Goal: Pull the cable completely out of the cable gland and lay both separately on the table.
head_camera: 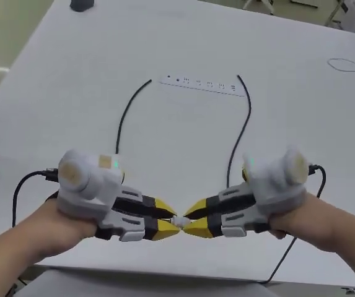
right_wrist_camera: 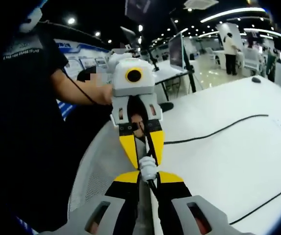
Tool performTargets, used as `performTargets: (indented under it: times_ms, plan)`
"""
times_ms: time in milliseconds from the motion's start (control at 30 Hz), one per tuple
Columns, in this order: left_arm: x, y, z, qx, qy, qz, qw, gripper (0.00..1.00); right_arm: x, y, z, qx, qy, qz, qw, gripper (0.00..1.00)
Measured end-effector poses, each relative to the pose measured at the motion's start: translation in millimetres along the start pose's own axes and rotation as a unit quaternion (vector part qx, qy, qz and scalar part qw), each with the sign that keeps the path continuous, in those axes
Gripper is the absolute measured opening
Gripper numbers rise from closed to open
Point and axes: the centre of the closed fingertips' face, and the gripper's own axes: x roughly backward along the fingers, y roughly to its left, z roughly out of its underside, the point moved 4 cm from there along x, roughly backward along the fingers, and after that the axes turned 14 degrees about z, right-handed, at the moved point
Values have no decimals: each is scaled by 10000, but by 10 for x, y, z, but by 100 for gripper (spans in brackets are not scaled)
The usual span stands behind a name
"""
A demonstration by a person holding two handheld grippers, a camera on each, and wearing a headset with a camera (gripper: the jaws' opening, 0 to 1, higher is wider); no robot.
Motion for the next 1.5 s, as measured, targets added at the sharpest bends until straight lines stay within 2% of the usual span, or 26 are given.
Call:
performTargets:
  times_ms: [33, 100, 167, 233, 333, 400, 467, 533, 567, 600, 733, 833, 933, 1033, 1133, 1233, 1300, 1400, 1500]
  plan:
    - [2, 0, -3, 1, -14, -7, 10000, 14, 11, 9, -14, 272, -26, 156, 9995, 7]
    - [1, -12, -14, 77, -66, 15, 9999, 14, 25, 37, -21, 438, 9, 298, 9986, 7]
    - [0, -18, -26, 120, -115, 10, 9999, 14, 39, 50, -40, 883, -24, 556, 9945, 7]
    - [-6, -19, -29, 272, -141, 27, 9995, 14, 46, 78, -34, 1105, -1, 712, 9913, 8]
    - [-24, -30, -37, 337, -137, 43, 9993, 14, 65, 112, -22, 1478, 11, 1009, 9839, 8]
    - [-30, -28, -35, 479, -170, 28, 9987, 14, 70, 123, -22, 1653, 6, 1161, 9794, 8]
    - [-23, -28, -36, 503, -185, 15, 9986, 14, 62, 145, -27, 1997, -15, 1401, 9698, 8]
    - [-15, -33, -27, 608, -184, 6, 9980, 14, 38, 179, -19, 2246, 87, 1514, 9626, 8]
    - [-13, -42, -10, 642, -148, 0, 9978, 14, 20, 196, -9, 2270, 122, 1508, 9621, 8]
    - [-12, -44, 0, 638, -133, -16, 9979, 14, 3, 212, -12, 2375, 157, 1540, 9590, 8]
    - [13, -54, 32, 714, -128, -85, 9973, 14, -26, 229, -15, 2533, 165, 1609, 9538, 7]
    - [16, -70, 23, 692, -118, -126, 9975, 14, -20, 221, -25, 2527, 166, 1639, 9534, 8]
    - [-7, -69, 25, 636, -89, -130, 9979, 15, -10, 217, -9, 2421, 179, 1627, 9563, 8]
    - [-26, -63, 15, 592, -75, -120, 9981, 15, 14, 193, 5, 2185, 187, 1676, 9612, 8]
    - [-37, -68, -2, 536, -99, -131, 9984, 15, 31, 189, 0, 2131, 162, 1722, 9616, 8]
    - [-44, -91, -26, 415, -128, -130, 9990, 15, 49, 156, 15, 1681, 250, 1841, 9681, 9]
    - [-40, -98, -49, 351, -118, -131, 9992, 15, 57, 139, -2, 1626, 168, 1923, 9676, 10]
    - [-22, -105, -81, 258, -111, -176, 9995, 15, 101, 122, -26, 1377, 112, 2029, 9694, 14]
    - [3, -107, -119, 67, -131, -283, 9995, 15, 163, 102, -51, 1247, 108, 2146, 9687, 16]
